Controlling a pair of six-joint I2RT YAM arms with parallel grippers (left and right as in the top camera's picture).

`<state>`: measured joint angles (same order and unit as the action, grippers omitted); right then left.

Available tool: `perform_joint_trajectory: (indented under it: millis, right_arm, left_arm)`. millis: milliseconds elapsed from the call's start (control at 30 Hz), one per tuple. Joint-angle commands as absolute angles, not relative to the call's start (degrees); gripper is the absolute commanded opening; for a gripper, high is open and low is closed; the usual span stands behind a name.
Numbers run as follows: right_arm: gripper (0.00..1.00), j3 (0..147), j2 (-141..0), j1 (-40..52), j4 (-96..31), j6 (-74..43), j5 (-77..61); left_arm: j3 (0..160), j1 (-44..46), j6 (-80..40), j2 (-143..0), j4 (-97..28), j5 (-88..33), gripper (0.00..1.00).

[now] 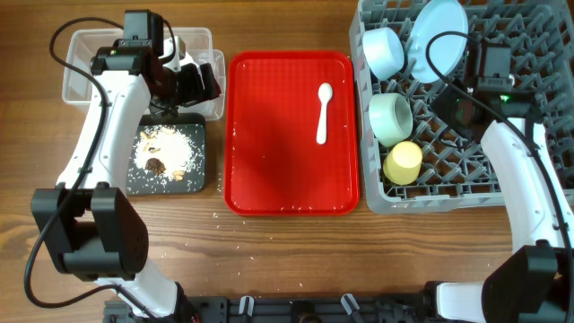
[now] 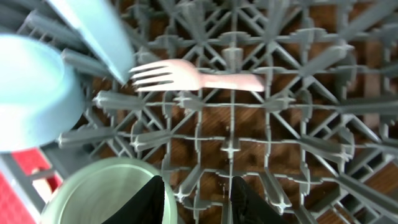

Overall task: Sort waste into correct bins and load items into the dishwasher rack
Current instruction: 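Reach the right gripper to the red tray and grasp the white spoon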

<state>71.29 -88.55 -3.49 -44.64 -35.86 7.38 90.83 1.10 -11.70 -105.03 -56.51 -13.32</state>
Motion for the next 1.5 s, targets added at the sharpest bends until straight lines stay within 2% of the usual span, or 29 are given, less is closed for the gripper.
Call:
perform_joint_trajectory:
  millis: [0, 100, 200, 300, 400, 600, 867, 1367, 1433, 1467]
  right_arm:
    - [0.41, 75.16, -86.43, -2.59, -44.91, -23.77, -1.08]
    - [0.42, 79.15, -84.03, 2.26, -46.30, -20.45, -2.94]
    - [0.47, 79.66, -84.03, 10.37, -44.99, -20.84, -2.85]
    - [0.50, 79.66, -88.51, 17.06, -41.08, -23.31, -2.46]
    - [0.50, 79.66, -95.46, 19.99, -36.51, -26.87, -2.48]
    - [0.51, 80.29, -109.49, 21.50, -24.84, -28.62, -2.66]
    - [0.53, 95.68, -124.01, 21.80, -32.86, -28.51, 0.27]
    - [0.54, 95.90, -131.70, 21.69, -33.17, -31.68, 2.50]
    - [0.51, 95.90, -132.75, 21.69, -32.38, -31.70, 0.97]
    - [0.43, 95.90, -132.84, 21.69, -31.97, -32.25, 0.32]
  left_arm:
    - [91.61, 1.21, -11.62, -104.03, -56.36, -13.21, 1.00]
    - [91.61, 1.21, -11.62, -104.03, -56.36, -13.21, 1.00]
    - [91.61, 1.21, -11.62, -104.03, -56.36, -13.21, 1.00]
    - [91.61, 1.21, -11.62, -104.03, -56.36, -13.21, 1.00]
    - [91.61, 1.21, -11.62, -104.03, -56.36, -13.21, 1.00]
    - [91.61, 1.21, -11.62, -104.03, -56.38, -13.19, 1.00]
    - [91.61, 1.21, -11.62, -104.03, -56.36, -13.21, 1.00]
    - [91.61, 1.21, -11.62, -104.03, -56.36, -13.21, 1.00]
    - [91.61, 1.21, -11.62, -104.03, -56.36, -13.21, 1.00]
    - [91.61, 1.21, -11.62, -104.03, -56.36, -13.19, 1.00]
